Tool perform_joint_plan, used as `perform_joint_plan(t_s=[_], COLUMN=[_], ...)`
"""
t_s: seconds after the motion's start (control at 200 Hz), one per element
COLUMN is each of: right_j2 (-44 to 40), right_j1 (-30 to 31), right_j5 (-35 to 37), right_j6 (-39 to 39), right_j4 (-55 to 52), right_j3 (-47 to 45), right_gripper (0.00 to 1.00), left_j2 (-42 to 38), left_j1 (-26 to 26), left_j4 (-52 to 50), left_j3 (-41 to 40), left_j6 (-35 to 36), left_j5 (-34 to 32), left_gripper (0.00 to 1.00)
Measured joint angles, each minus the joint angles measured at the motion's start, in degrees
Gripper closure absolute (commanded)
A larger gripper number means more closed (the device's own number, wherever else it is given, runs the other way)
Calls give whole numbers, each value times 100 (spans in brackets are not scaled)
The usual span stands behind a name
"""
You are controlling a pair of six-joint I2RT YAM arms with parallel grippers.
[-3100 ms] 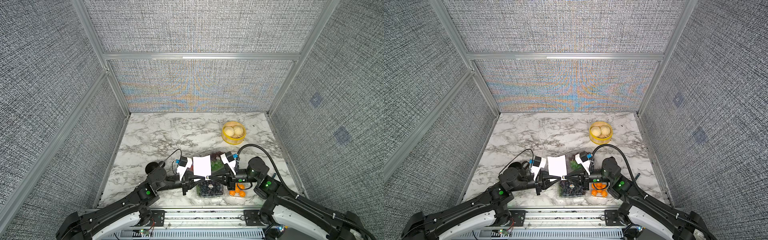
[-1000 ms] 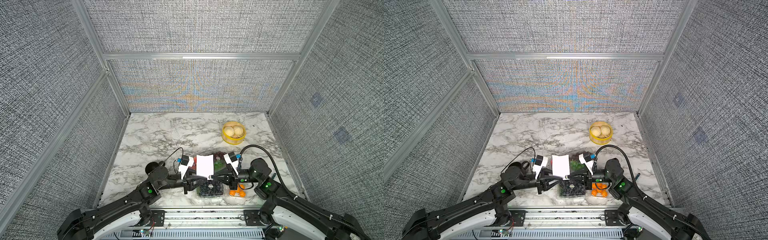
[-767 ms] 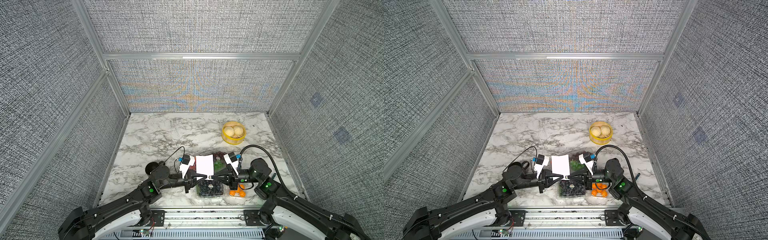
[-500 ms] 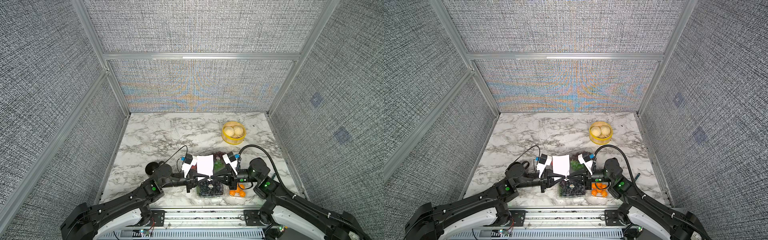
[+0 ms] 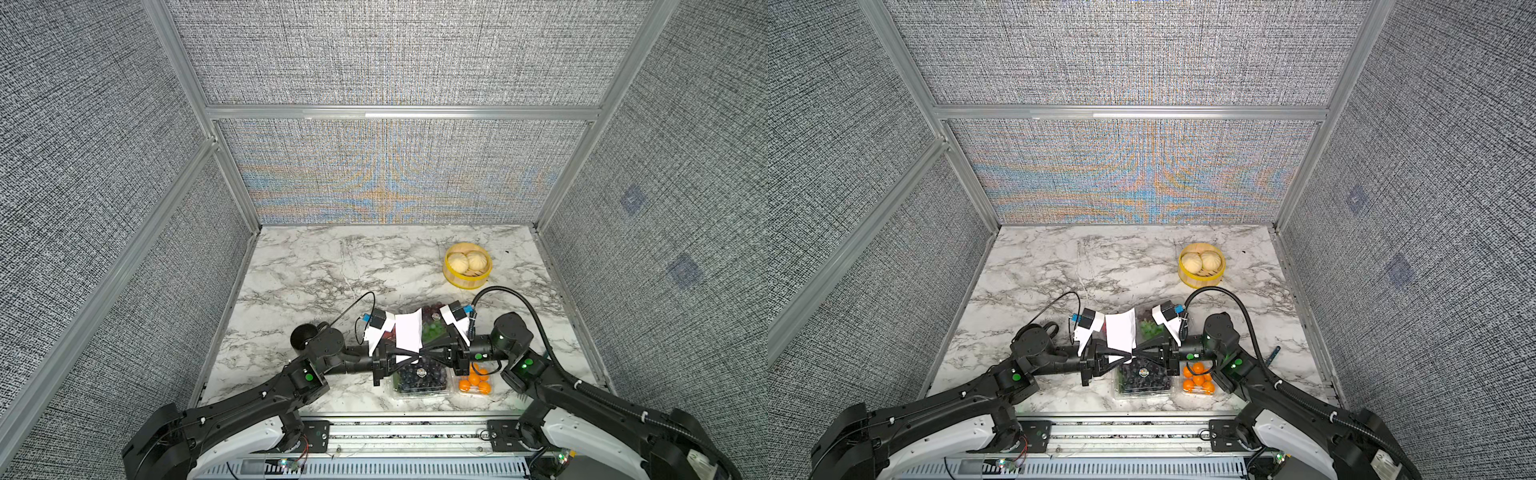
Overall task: Label fruit boxes
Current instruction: Adjust the label sticker.
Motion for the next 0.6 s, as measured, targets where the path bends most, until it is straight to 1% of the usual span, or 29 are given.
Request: perform_joint_plan(t_s=[0.135, 0.34, 0.6], right_j2=[118, -136, -330], right_j1=[4, 4, 4], right_j5=[-81, -98, -157], right_j6=[157, 247, 273], right_j4=[313, 409, 428], right_j3=[-7, -122, -199], right_gripper=[100, 100, 100], left_j2=[7, -131, -111], left_j1=[-2, -7, -7], left_j4=[33, -35, -87], left_j3=[0, -2, -9], left_j6=[2, 114, 177], left_j5=[-26, -216, -350], left_gripper=[100, 100, 100])
